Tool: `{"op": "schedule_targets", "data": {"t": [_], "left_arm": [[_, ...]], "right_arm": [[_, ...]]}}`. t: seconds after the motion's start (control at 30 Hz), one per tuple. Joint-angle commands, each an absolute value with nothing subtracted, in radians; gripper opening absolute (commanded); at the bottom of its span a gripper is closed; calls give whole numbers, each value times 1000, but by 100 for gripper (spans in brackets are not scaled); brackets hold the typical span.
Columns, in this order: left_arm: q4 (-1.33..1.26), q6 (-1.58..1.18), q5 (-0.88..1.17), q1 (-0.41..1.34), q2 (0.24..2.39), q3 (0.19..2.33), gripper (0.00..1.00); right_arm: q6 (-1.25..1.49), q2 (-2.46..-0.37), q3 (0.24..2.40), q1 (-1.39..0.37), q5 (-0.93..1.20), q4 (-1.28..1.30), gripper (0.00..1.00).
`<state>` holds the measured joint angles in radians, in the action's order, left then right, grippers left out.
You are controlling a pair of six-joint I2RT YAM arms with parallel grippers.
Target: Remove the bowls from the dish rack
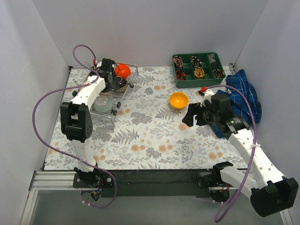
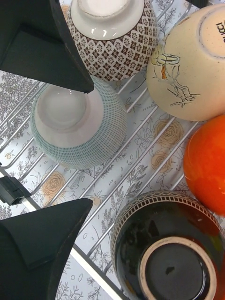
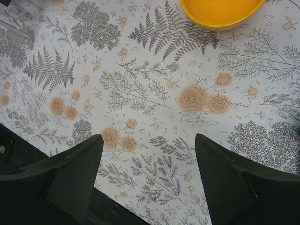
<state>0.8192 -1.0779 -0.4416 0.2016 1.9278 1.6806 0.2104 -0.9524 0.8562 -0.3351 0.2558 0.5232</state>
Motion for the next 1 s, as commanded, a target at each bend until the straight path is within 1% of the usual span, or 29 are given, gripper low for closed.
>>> {"op": "schedule_targets", "data": {"t": [0.0, 0.2, 0.27, 0.57, 0.97], "left_arm": [[791, -1011, -468, 225, 1810, 1683, 98], [839, -992, -548, 316, 1746, 1592, 98], [842, -1017, -546, 336, 1738, 1528, 98], [818, -1039, -649, 365, 1692, 1393, 98], [854, -1212, -586, 394, 1605, 1195, 98]], "right_arm": [[212, -927, 857, -337, 252, 514, 87], [213, -914, 836, -337, 258, 514, 87], [215, -913, 825, -339, 259, 512, 87], [213, -897, 807, -337, 255, 512, 87], [210, -900, 773, -339, 258, 497, 87]]}}
